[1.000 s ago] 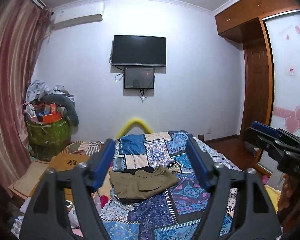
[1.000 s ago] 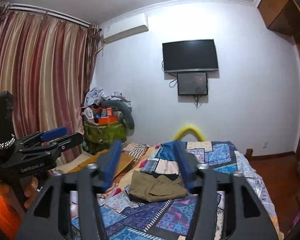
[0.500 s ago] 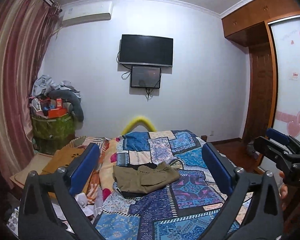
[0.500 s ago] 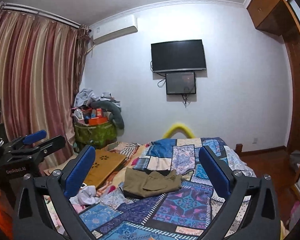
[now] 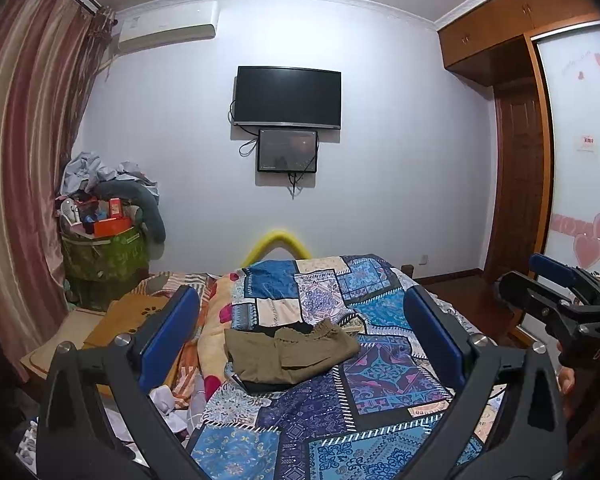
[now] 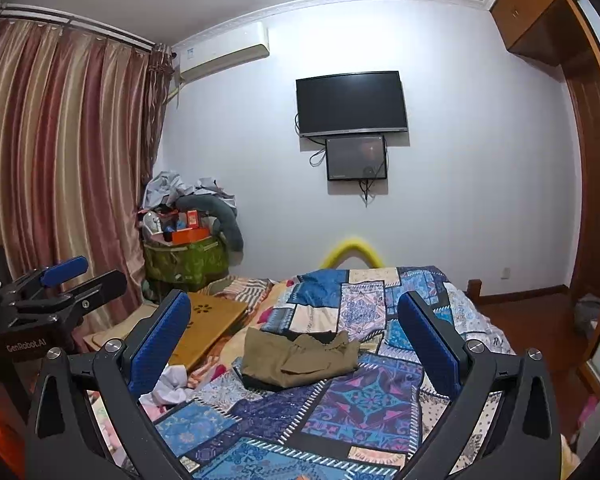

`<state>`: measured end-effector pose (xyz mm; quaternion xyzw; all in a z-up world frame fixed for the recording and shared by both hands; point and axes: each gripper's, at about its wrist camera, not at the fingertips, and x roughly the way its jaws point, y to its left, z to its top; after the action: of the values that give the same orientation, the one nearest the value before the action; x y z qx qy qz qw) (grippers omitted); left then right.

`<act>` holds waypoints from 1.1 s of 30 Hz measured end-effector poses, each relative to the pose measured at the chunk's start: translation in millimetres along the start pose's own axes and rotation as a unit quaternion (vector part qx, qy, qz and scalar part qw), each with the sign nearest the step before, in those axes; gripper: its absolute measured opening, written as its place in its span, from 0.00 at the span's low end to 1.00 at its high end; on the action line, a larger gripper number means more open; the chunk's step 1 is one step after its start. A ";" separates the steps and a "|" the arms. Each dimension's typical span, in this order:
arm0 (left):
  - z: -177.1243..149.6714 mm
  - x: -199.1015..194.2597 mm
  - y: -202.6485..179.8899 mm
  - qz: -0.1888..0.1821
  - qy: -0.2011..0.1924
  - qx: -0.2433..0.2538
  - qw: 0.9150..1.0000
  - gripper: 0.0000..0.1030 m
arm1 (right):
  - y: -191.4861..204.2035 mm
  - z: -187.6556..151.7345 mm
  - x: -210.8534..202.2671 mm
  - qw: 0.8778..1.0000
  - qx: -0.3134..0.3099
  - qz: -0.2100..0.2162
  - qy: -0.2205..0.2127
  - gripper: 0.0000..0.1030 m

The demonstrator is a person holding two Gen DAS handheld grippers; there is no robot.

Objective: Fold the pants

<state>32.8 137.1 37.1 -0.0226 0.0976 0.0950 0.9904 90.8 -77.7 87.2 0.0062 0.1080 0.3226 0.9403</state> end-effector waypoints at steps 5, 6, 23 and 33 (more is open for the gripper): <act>-1.4 3.2 -4.4 -0.005 0.000 0.008 1.000 1.00 | 0.1 0.3 1.0 1.000 -0.001 -0.005 0.004 1.00; -1.2 3.9 -4.3 -0.005 0.000 0.009 1.000 1.00 | -0.6 0.9 0.1 1.000 0.000 -0.006 0.004 1.00; -5.0 7.4 -5.1 -0.012 0.005 0.011 1.000 1.00 | -2.5 1.0 0.4 1.000 0.005 -0.009 0.012 1.00; -5.0 12.7 -2.1 -0.016 0.011 0.001 1.000 1.00 | -3.2 2.1 0.7 1.000 0.005 -0.011 0.012 1.00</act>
<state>44.5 137.0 29.7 -0.0245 0.1078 0.0790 0.9907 93.7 -79.7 88.8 0.0063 0.1208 0.3120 0.9423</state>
